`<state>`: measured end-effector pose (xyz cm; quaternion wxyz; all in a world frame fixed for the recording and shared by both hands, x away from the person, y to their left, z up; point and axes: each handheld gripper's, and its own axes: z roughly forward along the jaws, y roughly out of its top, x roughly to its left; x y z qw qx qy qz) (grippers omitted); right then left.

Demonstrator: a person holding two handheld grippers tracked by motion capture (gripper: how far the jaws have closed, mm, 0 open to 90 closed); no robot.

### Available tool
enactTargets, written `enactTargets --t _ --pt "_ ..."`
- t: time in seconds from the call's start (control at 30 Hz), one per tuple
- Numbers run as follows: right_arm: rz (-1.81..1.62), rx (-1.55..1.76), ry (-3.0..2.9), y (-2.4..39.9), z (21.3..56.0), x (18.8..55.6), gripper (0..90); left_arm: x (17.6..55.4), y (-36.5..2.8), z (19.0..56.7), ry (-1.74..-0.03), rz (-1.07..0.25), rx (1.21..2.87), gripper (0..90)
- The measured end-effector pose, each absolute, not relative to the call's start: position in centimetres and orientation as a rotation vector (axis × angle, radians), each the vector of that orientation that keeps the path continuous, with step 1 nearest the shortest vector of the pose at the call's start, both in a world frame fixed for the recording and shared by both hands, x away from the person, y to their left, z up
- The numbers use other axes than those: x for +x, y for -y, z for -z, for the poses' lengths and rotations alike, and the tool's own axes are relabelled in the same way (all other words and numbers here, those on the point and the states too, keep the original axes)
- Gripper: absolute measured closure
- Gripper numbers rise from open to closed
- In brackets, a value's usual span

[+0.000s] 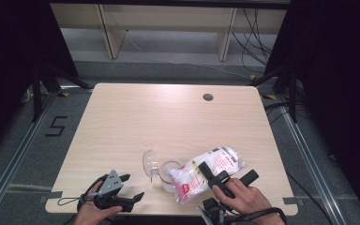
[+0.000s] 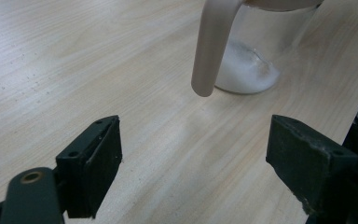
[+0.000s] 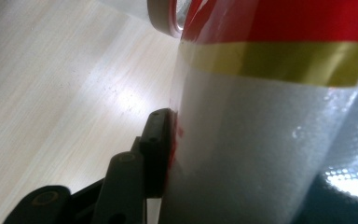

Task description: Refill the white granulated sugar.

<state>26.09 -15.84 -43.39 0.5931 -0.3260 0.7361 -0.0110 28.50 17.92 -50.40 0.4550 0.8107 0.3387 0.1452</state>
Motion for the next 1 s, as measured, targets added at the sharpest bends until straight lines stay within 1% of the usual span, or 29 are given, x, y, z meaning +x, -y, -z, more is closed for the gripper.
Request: enactTargets --t 0.73,0.8,0.87,1.0 --pt "0.076 -0.756 -1.711 16.34 43.18 26.49 62.2 28.57 -17.93 50.46 -0.837 -0.356 2.004 17.8" --pt "0.088 -0.763 -1.708 16.26 43.10 26.43 62.2 28.74 -18.07 50.43 -0.808 -0.376 2.024 17.9" --pt "0.085 -0.771 -1.712 16.23 43.10 26.39 62.2 28.54 -17.90 50.45 -0.841 -0.360 2.005 17.9" --pt "0.115 -0.786 -1.706 16.13 43.09 26.46 62.3 28.61 -17.93 50.51 -0.836 -0.357 2.007 17.9"
